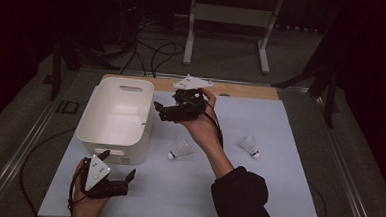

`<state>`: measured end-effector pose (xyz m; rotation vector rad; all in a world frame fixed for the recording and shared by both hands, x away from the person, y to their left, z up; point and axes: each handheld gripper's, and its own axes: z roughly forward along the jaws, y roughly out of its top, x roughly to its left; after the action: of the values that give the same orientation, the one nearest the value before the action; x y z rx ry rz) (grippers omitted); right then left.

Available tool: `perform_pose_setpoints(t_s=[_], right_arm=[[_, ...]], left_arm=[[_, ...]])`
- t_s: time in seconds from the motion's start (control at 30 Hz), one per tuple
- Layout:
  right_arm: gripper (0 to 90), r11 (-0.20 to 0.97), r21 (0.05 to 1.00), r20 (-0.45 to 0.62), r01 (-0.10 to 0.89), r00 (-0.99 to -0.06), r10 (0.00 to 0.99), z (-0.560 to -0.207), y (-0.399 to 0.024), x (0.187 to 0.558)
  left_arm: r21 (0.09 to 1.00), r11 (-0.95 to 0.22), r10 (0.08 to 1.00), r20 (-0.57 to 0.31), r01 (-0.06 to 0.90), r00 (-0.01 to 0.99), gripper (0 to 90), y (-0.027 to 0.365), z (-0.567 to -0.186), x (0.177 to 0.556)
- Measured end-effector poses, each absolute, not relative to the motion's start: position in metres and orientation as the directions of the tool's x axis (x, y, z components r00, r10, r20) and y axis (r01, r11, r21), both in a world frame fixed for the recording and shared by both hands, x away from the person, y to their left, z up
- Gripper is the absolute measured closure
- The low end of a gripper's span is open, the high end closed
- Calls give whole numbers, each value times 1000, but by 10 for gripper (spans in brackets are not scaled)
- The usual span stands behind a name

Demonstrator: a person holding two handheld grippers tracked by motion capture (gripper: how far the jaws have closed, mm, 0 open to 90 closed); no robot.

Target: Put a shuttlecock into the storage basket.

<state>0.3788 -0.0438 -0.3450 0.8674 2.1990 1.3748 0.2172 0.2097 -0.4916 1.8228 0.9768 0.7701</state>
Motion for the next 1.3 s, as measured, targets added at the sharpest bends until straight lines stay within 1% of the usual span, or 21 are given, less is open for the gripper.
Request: perform_pose_setpoints(t_s=[0.2,0.47,1.3], right_arm=[[93,319,901,-15,294,-713,701,-343,-52,377],[93,343,893,-49,291,-694,718,-345,-64,377],[93,350,879,-71,325,-635,769,-354,-105,377]], left_arm=[[910,-282,864,103,303,493,6,210,-492,217],[910,-282,864,104,303,492,6,210,-492,217],[911,-280,865,102,304,492,6,209,-492,217]])
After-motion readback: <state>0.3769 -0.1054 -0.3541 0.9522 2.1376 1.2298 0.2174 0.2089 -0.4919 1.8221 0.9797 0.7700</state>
